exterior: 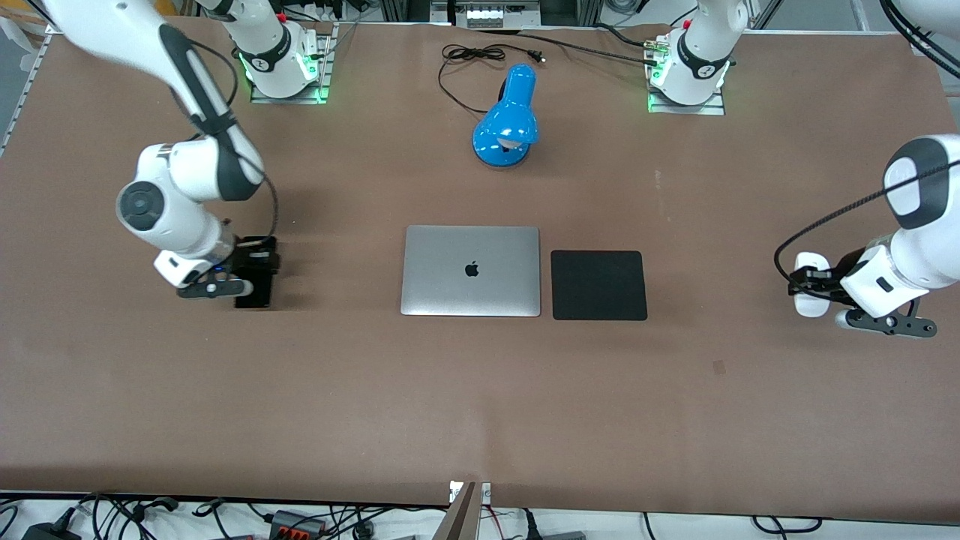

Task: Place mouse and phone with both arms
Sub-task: 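Carry the mouse onto the mouse pad while the right gripper lifts the phone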

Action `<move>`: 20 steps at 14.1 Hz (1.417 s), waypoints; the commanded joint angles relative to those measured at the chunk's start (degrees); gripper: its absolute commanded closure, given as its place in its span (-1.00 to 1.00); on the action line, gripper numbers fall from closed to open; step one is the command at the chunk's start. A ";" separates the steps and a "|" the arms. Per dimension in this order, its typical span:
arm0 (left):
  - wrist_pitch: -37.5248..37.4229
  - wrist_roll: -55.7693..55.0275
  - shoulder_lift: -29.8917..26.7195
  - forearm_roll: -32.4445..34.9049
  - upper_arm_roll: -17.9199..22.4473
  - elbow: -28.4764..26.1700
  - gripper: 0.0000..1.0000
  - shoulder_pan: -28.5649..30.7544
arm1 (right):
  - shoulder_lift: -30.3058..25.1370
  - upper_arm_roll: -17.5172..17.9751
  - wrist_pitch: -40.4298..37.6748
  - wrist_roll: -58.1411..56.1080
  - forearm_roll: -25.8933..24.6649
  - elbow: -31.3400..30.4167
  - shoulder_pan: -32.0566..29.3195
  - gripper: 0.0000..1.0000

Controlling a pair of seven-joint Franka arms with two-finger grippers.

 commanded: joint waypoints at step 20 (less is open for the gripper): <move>41.63 -47.74 12.46 16.63 -5.76 -19.93 0.33 -19.92 | 11.06 -0.15 5.22 17.28 0.08 6.51 14.91 -1.00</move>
